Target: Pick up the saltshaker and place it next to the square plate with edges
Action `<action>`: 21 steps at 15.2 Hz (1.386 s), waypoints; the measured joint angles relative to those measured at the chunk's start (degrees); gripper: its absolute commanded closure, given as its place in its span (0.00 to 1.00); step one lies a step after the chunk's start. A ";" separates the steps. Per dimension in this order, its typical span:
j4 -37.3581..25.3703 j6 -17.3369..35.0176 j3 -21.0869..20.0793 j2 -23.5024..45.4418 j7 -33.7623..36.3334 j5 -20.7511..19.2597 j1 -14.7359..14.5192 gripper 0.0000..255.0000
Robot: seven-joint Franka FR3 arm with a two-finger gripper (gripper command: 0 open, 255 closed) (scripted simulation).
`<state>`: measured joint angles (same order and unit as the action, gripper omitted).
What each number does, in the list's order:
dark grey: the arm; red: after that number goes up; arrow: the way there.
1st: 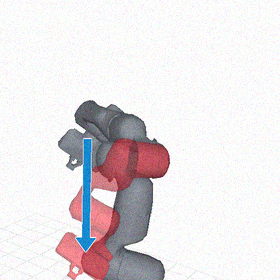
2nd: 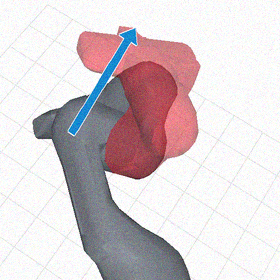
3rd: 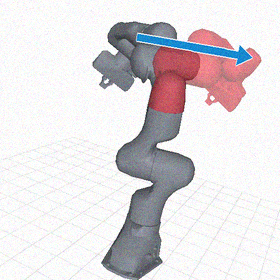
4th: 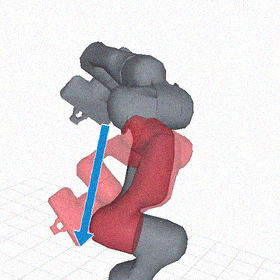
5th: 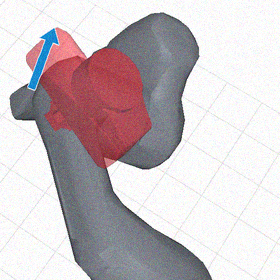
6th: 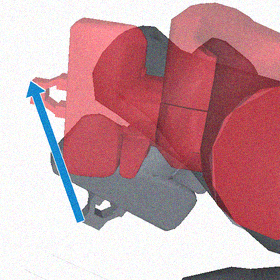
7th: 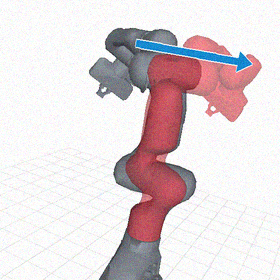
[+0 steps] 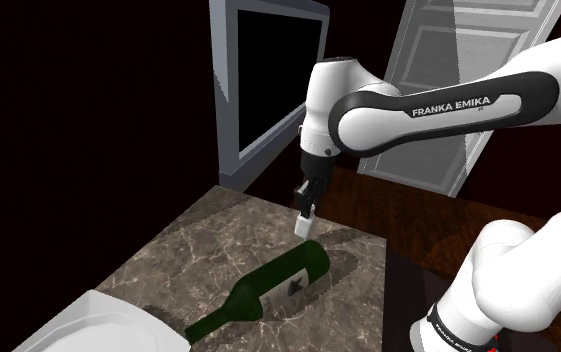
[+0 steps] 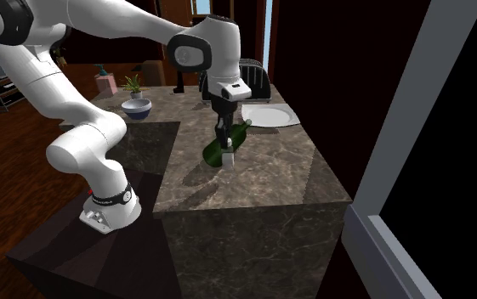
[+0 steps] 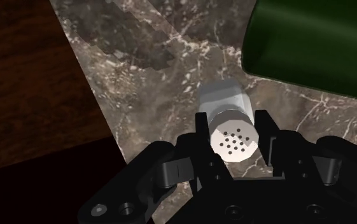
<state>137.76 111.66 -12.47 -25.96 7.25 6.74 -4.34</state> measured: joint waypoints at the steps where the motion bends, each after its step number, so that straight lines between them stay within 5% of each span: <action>1: -0.69 -0.81 0.07 -0.11 0.01 -0.04 0.03 1.00; 21: -15.32 -16.16 1.06 -0.84 0.53 -0.77 0.36 1.00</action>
<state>122.44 95.50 -11.41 -26.80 7.78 5.98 -3.98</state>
